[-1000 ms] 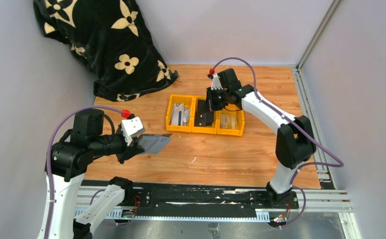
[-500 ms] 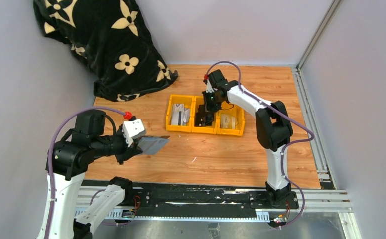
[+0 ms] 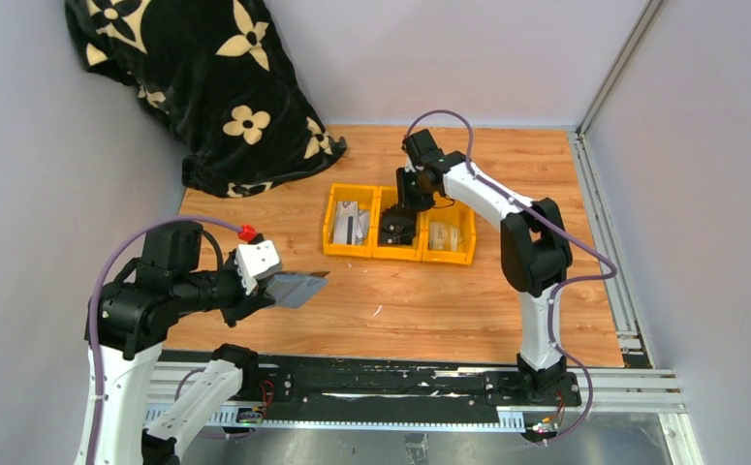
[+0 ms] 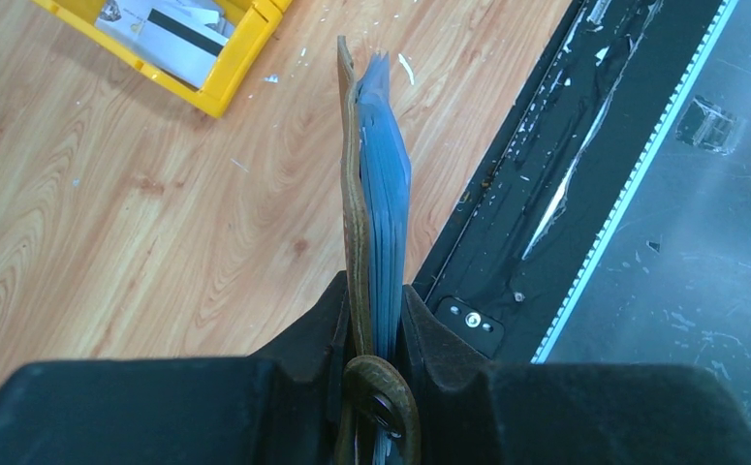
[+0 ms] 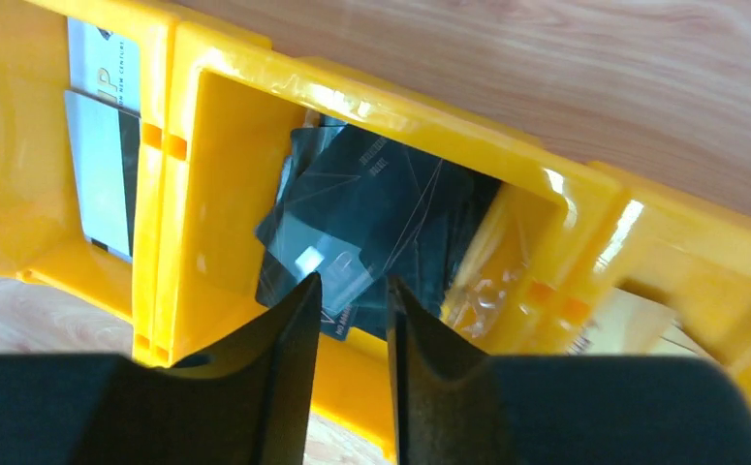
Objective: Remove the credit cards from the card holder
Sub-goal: Place the credit card in the storage box, then place the card holder at the center of the board.
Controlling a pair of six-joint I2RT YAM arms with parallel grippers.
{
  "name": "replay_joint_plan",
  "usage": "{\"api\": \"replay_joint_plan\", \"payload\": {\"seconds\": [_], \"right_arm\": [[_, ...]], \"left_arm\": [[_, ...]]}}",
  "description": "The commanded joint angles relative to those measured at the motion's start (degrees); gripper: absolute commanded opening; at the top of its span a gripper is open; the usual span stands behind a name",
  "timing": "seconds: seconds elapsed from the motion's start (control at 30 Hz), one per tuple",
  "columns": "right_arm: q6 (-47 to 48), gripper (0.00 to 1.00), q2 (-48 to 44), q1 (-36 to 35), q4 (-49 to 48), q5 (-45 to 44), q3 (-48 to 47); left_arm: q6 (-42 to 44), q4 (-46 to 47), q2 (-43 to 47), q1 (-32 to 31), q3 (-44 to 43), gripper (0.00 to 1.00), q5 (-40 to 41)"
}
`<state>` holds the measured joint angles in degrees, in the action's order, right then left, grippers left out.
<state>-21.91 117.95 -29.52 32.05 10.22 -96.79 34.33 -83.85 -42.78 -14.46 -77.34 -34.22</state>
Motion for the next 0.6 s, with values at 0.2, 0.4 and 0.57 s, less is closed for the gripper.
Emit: {"api": "replay_joint_plan", "payload": {"seconds": [0.2,0.4,0.57], "right_arm": [[3.79,0.50,-16.90,-3.71,0.70,-4.02,1.28],[7.26,0.70,-29.84,-10.77,-18.58,35.68,13.13],[7.21,0.77,-39.17,-21.97,-38.17,44.43,26.36]], "left_arm": [[1.34,-0.87,0.51,-0.31,-1.29,0.00,-2.84],[3.46,-1.13,-0.19,-0.40,-0.12,0.00,-7.80],[5.12,-1.17,-3.66,-0.48,0.65,0.00,-13.70]]}}
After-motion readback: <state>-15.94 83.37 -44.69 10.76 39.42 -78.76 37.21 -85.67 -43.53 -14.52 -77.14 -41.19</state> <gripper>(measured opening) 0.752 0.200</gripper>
